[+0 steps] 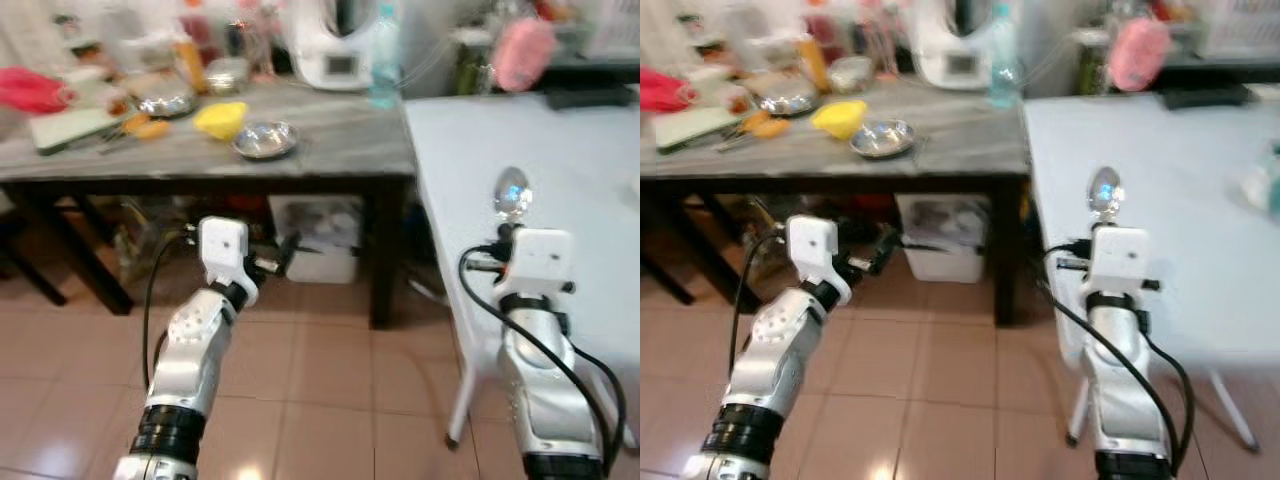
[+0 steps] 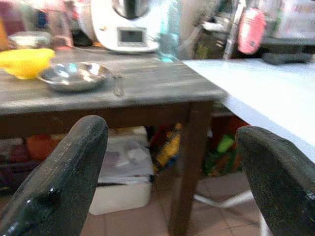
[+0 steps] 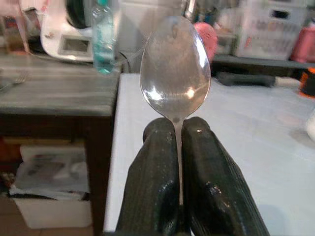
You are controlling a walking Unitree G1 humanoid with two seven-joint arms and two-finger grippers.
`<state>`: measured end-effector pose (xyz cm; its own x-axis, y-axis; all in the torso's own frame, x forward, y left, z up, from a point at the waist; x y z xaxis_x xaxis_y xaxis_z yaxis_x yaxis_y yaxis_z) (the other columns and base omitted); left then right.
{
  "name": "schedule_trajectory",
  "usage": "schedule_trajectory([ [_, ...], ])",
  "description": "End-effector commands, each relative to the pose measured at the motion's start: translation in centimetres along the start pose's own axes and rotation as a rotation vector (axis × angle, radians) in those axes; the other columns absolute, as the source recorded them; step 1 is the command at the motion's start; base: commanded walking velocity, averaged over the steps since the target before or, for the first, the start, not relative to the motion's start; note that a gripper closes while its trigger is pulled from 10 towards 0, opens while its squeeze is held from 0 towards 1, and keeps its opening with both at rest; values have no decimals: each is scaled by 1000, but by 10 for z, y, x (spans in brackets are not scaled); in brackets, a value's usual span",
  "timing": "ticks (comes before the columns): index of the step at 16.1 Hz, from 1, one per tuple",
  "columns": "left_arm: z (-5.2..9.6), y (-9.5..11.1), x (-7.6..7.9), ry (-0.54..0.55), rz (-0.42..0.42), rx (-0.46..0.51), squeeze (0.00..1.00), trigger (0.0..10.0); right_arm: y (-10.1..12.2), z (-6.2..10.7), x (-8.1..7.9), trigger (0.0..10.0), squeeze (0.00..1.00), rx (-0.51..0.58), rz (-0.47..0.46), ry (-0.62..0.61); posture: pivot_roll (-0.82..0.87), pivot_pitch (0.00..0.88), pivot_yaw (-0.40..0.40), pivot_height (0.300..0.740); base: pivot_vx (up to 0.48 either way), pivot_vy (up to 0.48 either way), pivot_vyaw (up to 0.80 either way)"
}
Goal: Setting the table
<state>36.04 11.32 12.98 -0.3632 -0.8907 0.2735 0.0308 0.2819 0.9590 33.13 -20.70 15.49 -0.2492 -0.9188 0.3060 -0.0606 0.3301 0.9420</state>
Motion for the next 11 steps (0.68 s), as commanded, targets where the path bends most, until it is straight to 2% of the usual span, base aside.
schedule_trajectory([
  [1, 3, 7, -12, 29, -23, 11, 0, 10000, 11, -1, -11, 10000, 0, 34, -25, 31, -90, 0, 57, 740, 428, 0, 550],
  [9, 1, 7, -11, 22, -26, 10, 0, 10000, 9, -2, -12, 10000, 0, 27, -29, 31, -89, 0, 61, 740, 427, 0, 534],
  [11, 0, 7, -10, 16, -30, 8, 0, 10000, 7, -2, -12, 10000, 0, 13, -56, 23, -87, 0, 60, 740, 416, 0, 0],
])
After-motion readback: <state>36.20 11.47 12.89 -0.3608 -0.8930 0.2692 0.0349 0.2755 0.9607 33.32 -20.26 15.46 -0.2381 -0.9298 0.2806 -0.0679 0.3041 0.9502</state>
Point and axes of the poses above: a point about 5 cm out from each wrist's last joint towards the gripper, its own z axis pointing back from the gripper into the wrist, its own y axis along the axis of the wrist's last joint, x = y × z, the point moved 4 cm from there along -z, pointing out of the wrist towards the gripper, and after that the axes turned 10 degrees about z, right-handed, at the moved point
